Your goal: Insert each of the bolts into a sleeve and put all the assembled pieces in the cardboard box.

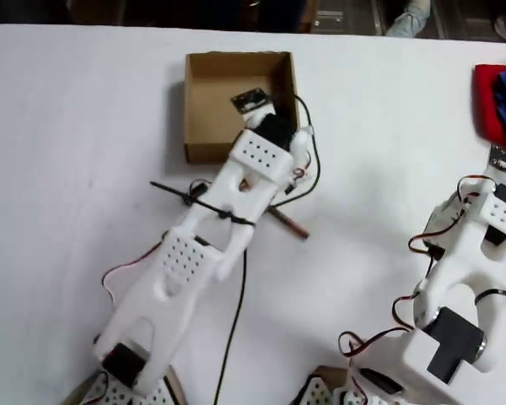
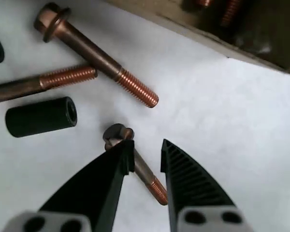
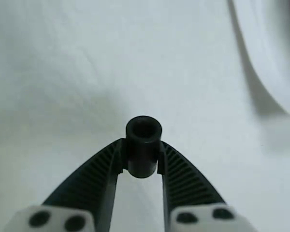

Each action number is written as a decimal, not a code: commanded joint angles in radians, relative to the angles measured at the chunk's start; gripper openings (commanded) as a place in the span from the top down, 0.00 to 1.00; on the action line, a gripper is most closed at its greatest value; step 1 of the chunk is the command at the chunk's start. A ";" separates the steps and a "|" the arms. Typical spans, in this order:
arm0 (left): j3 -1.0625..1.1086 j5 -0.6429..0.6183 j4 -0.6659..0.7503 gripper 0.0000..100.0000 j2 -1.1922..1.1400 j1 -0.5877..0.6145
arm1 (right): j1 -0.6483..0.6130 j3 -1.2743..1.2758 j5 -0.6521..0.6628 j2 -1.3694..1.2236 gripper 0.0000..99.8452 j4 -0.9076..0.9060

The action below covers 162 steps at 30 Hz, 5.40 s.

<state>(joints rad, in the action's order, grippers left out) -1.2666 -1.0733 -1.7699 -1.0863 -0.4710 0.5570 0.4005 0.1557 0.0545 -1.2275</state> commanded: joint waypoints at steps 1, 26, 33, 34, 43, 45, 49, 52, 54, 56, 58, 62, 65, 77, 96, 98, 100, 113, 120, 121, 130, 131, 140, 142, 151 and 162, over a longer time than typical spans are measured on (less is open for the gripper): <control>0.001 -0.002 -0.020 0.88 0.025 -0.009 | 0.015 -0.006 0.006 0.056 0.98 0.025; 0.581 -0.109 0.192 0.88 0.382 0.006 | 0.015 -0.003 0.006 0.056 0.98 0.042; 0.584 -0.137 0.216 0.88 0.381 -0.014 | 0.015 0.000 0.006 0.056 0.98 0.041; 0.584 -0.137 0.219 0.88 0.381 -0.014 | 0.015 0.000 0.006 0.056 0.98 0.039; 0.579 -0.135 0.253 0.88 0.338 -0.015 | 0.015 0.000 0.006 0.056 0.98 0.039; 0.581 -0.135 0.249 0.88 0.298 -0.015 | 0.015 0.000 0.006 0.056 0.98 0.038; 0.575 -0.135 0.249 0.88 0.227 -0.015 | 0.015 0.000 0.006 0.056 0.98 0.038; 0.575 -0.137 0.253 0.88 0.209 -0.015 | 0.015 0.000 0.006 0.056 0.98 0.038; 0.575 -0.132 0.255 0.88 0.207 -0.015 | 0.015 0.000 0.006 0.056 0.98 0.038; 0.575 -0.130 0.255 0.88 0.207 -0.012 | 0.015 0.000 0.006 0.056 0.98 0.038; 0.575 -0.130 0.255 0.89 0.207 -0.008 | 0.015 0.000 0.006 0.056 0.98 0.038; 0.570 -0.129 0.227 0.95 0.218 0.011 | 0.015 0.000 0.006 0.056 0.98 0.035; 0.535 -0.061 0.173 0.97 0.213 0.032 | 0.015 0.000 0.006 0.064 0.98 0.022; 0.162 0.608 -0.015 0.97 0.218 0.069 | -0.019 -0.003 0.008 0.067 0.98 -0.031; 0.575 0.677 0.071 0.97 0.951 -0.098 | -0.306 0.551 0.075 0.869 0.98 0.182; 0.674 0.677 0.153 0.97 1.049 -0.095 | -0.378 0.603 0.075 0.932 0.98 0.225; 0.792 0.678 0.245 0.97 1.145 -0.087 | -0.435 0.637 0.061 0.986 0.98 0.249; 1.759 0.671 1.122 0.97 1.752 0.014 | -0.561 0.887 -0.101 1.125 0.98 0.613; 2.123 0.677 1.628 0.97 1.921 0.015 | -0.696 0.953 -0.101 1.208 0.98 0.713; 2.147 0.677 1.665 0.97 1.930 0.012 | -0.717 0.954 -0.101 1.234 0.98 0.710; 2.152 0.675 1.676 0.97 1.953 0.006 | -0.800 1.158 -0.097 1.532 0.98 0.805; 2.135 0.672 1.669 0.97 1.952 0.006 | -0.805 1.192 -0.094 1.567 0.98 0.826; 2.075 0.675 1.576 0.97 1.942 -0.098 | -0.809 1.292 -0.092 1.741 0.98 0.874; 2.086 0.675 1.574 0.97 1.942 -0.127 | -0.809 1.292 -0.092 1.733 0.98 0.877; 2.058 0.712 1.576 0.97 1.843 -0.146 | -0.809 1.292 -0.091 1.725 0.98 0.872; 1.939 0.819 1.626 0.97 1.712 -0.146 | -0.809 1.292 -0.091 1.725 0.98 0.848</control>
<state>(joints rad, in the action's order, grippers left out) 0.7618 -0.2616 -0.1695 0.6276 -0.6091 -0.2440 1.6832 0.0621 1.7683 -0.3728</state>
